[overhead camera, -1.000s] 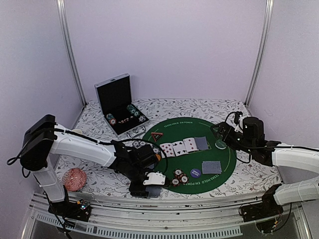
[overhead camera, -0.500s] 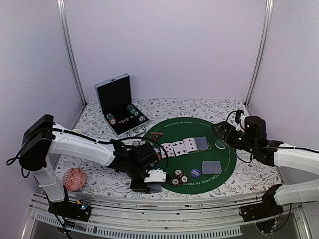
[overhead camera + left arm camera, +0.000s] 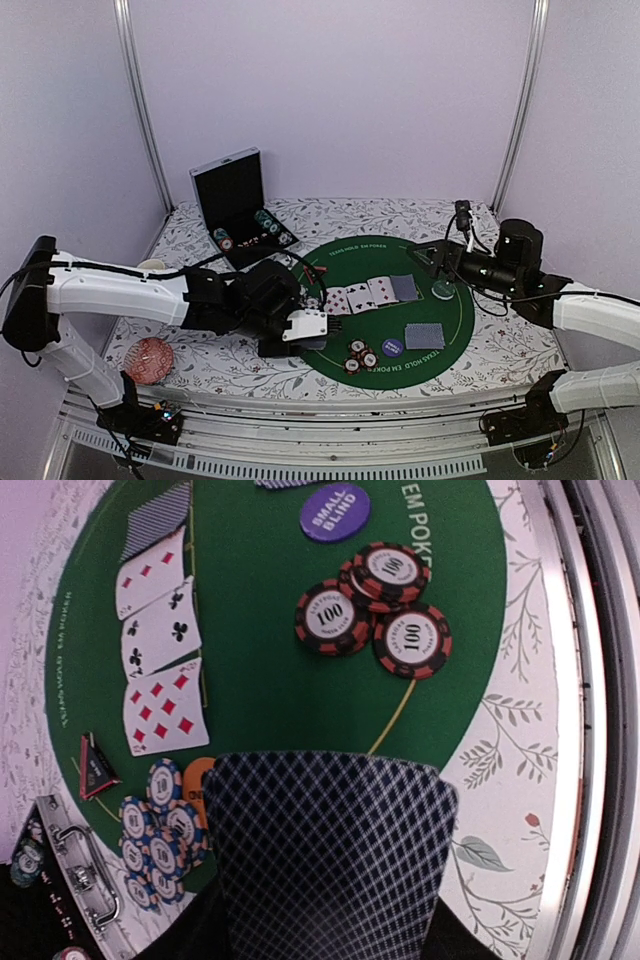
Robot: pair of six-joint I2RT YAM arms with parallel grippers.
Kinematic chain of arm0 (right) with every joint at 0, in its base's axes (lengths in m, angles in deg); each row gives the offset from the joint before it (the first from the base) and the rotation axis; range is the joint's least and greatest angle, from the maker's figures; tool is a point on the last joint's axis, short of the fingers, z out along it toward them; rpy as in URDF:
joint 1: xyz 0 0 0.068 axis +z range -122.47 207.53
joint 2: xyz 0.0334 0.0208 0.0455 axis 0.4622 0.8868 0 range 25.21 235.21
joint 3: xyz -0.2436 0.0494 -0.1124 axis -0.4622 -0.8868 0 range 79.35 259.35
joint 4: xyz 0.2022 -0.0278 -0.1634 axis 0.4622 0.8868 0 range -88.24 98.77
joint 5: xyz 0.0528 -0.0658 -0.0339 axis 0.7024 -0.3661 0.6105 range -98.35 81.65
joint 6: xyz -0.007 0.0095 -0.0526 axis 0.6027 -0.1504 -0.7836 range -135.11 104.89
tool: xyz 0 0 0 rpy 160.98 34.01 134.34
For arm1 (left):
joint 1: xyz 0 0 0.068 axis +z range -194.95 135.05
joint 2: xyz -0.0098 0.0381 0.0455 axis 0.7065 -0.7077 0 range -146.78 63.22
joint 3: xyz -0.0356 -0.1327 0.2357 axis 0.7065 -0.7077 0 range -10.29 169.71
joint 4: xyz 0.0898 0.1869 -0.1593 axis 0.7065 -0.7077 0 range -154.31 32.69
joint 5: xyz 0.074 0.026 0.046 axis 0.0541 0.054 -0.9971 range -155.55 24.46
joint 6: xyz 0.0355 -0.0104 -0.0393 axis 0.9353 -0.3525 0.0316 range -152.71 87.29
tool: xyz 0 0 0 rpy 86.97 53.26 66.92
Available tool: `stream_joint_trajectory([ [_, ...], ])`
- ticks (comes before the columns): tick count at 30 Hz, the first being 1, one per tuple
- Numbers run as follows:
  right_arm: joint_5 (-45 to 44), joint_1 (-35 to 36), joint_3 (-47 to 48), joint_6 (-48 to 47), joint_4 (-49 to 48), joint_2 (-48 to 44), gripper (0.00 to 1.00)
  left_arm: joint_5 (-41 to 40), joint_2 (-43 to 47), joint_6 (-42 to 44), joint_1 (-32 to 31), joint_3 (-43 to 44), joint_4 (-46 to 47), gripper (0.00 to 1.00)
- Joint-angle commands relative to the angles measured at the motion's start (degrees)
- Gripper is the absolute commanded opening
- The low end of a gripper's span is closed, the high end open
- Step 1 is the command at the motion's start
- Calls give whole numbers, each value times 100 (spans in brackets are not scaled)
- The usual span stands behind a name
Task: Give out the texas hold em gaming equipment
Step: Pick up the face-down deck piles from the center of the board, then pick up the poker card from the face-down deck piles.
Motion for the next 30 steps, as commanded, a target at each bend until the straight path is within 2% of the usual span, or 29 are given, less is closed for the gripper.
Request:
stream_joint_trajectory([
  [1, 1253, 230, 200, 58, -454, 714, 99, -444, 374, 238, 60, 57, 312, 50],
  [12, 1843, 1303, 1250, 27, -713, 2496, 98, -762, 590, 370, 161, -153, 627, 52],
  [30, 2297, 1650, 2169, 280, -958, 4129, 88, -866, 601, 140, 225, -110, 705, 52],
])
